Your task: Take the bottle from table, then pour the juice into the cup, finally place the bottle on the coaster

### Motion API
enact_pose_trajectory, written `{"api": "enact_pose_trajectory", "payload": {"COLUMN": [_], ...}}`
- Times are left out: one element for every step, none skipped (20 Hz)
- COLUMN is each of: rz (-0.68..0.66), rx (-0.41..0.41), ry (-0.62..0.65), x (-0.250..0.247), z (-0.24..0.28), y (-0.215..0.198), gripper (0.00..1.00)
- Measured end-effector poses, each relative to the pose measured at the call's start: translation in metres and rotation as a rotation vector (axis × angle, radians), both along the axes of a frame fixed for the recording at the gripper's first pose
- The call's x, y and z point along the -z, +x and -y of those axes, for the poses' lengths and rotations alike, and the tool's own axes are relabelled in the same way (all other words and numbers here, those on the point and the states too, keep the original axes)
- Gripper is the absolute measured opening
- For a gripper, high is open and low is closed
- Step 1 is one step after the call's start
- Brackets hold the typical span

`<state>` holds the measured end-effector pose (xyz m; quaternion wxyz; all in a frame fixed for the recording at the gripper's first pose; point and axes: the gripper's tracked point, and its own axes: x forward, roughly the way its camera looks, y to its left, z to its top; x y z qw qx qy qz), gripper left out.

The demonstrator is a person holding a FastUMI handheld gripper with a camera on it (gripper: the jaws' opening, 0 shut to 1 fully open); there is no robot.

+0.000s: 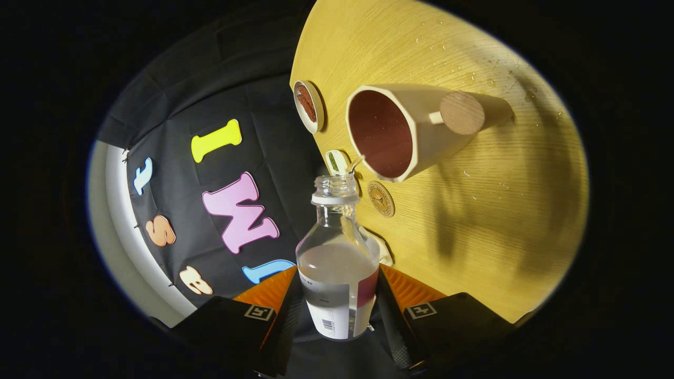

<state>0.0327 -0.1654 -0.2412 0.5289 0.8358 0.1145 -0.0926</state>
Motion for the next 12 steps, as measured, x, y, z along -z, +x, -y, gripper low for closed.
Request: {"api": "enact_pose_trajectory", "payload": {"rz": [0.001, 0.002, 0.002, 0.001, 0.004, 0.006, 0.009, 0.010, 0.012, 0.014, 0.016, 0.019], "rx": [0.005, 0.009, 0.011, 0.013, 0.013, 0.014, 0.015, 0.014, 0.014, 0.016, 0.020, 0.024], "ry": [0.002, 0.003, 0.006, 0.011, 0.014, 0.015, 0.015, 0.015, 0.017, 0.021, 0.026, 0.032], "x": [-0.0004, -0.0007, -0.0005, -0.0005, -0.0011, -0.0029, -0.0038, -0.0041, -0.0042, -0.0061, -0.0072, -0.0082], "z": [0.0012, 0.0022, 0.0027, 0.0022, 0.0022, 0.0027, 0.0025, 0.0025, 0.0026, 0.0035, 0.0046, 0.0057], "y": [-0.0001, -0.0001, -0.0002, -0.0002, 0.0005, 0.0007, 0.0014, 0.0018, 0.0022, 0.0028, 0.0029, 0.0028], "gripper": [0.75, 0.75, 0.75, 0.76, 0.76, 0.76, 0.76, 0.76, 0.76, 0.76, 0.75, 0.76]}}
